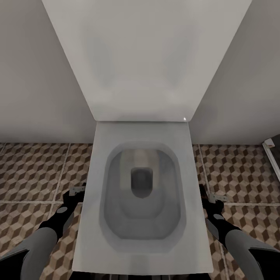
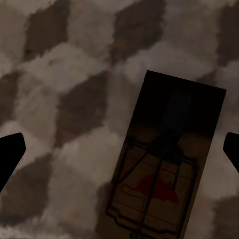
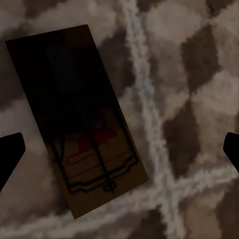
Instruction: Take the four mousetraps from the cabinet in the bathroom and place them on the bathroom floor. Make sure all four end up on the same floor surface, and ensure that at least two of them are either under or directly next to the same bathroom sink.
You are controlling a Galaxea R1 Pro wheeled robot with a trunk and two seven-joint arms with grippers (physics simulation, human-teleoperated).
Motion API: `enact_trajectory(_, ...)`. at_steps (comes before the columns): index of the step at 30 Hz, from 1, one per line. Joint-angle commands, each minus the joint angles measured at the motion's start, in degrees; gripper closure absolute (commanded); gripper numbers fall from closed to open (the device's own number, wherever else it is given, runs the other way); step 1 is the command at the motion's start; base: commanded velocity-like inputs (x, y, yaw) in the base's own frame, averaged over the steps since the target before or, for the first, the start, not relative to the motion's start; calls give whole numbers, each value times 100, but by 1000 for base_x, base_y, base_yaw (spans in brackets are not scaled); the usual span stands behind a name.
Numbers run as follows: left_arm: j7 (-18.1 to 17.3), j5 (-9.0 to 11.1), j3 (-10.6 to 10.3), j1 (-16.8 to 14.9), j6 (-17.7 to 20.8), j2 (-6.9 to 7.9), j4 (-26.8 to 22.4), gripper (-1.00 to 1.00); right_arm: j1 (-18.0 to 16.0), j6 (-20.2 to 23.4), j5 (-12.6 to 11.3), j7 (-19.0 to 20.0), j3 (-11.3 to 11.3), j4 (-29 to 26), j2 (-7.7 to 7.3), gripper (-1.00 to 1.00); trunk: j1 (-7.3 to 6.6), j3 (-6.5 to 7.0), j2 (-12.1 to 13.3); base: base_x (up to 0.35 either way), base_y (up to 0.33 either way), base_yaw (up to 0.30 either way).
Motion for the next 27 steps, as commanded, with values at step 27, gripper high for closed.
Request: enact_trajectory(27, -5, -64, 47, -2, -97, -4, -4, -100, -3, -29, -32, 23, -24, 5, 1, -100, -1, -3, -1, 0, 0, 0)
